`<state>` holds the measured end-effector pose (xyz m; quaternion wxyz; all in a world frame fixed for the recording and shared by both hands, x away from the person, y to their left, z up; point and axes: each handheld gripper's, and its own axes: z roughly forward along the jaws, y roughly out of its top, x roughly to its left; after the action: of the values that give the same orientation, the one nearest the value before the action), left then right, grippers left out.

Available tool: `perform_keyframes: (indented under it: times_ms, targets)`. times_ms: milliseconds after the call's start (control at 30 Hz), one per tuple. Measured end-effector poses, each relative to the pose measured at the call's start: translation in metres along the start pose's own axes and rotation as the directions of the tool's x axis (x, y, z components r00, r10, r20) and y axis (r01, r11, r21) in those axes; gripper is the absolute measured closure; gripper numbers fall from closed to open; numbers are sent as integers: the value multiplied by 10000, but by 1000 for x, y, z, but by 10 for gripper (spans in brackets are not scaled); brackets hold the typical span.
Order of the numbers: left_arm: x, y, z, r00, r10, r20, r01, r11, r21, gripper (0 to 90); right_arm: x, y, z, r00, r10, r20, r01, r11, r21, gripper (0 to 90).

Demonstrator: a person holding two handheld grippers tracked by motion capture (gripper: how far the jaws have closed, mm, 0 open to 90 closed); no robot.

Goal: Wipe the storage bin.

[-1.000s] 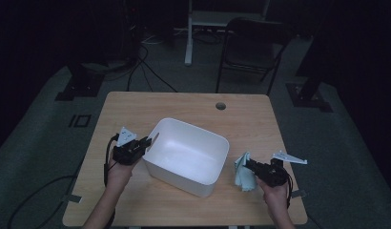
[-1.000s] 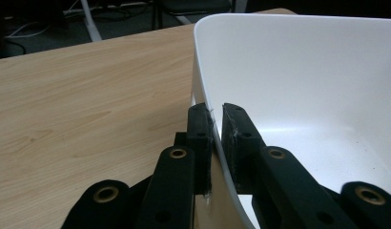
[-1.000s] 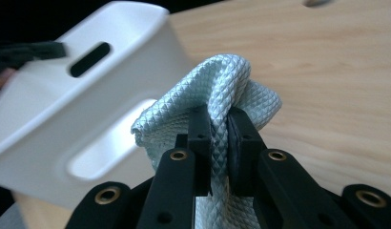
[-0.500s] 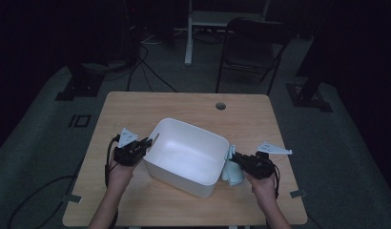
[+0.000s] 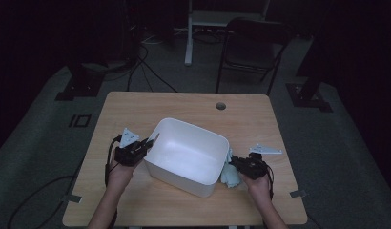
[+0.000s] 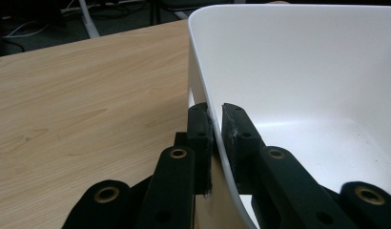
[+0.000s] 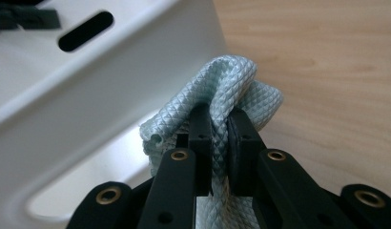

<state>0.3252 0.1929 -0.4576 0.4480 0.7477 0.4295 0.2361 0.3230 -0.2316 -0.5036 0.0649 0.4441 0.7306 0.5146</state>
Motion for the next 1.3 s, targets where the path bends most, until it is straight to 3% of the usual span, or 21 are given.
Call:
perform_keyframes:
  times_ms: [333, 433, 500, 567, 633, 800, 900, 967, 1033, 1100, 1300]
  targets:
    - [-3, -1, -1, 9995, -88, -298, 87, 10000, -37, 825, -12, -16, 19, 9990, 373, 235, -390, 9962, 780, 827]
    - [-4, -1, 0, 9992, -181, -363, 180, 9998, -38, 826, -9, -15, 15, 9989, 444, 133, -453, 9959, 785, 827]
    - [-5, -1, 0, 9994, -176, -308, 175, 9998, -42, 826, -5, -13, 8, 9986, 490, -201, -477, 9970, 607, 827]
    - [-5, -1, 1, 9995, -177, -265, 176, 9998, -49, 826, 2, -11, 3, 9999, 160, -24, -159, 9981, 599, 827]
    - [-5, -1, 1, 9996, -211, -200, 209, 9998, -55, 824, 0, -13, 5, 9996, 270, -46, -267, 9983, 516, 828]
    - [-6, -1, 1, 9990, -184, -402, 183, 9998, -42, 822, -7, -24, 19, 9991, 376, 189, -396, 9924, 1164, 828]
    - [-7, 0, 1, 9988, -27, -497, 28, 10000, 32, 822, -5, -21, 15, 9992, 411, 25, -411, 9941, 1006, 828]
    - [-7, -1, 1, 9989, -38, -457, 37, 10000, -6, 823, 0, -16, 6, 9991, 354, -237, -340, 9978, 566, 828]
    - [-8, -1, 1, 9989, -119, -445, 118, 9999, -23, 823, 5, -13, 4, 10000, 14, 43, -16, 9986, 528, 829]
    - [-7, -1, 1, 9990, -261, -371, 258, 9996, -84, 822, 1, -16, 6, 9996, 279, -103, -274, 9987, 435, 829]
    - [-8, -1, 1, 9983, -286, -513, 283, 9996, -76, 819, -3, -19, 13, 9997, 257, 37, -260, 9952, 943, 828]
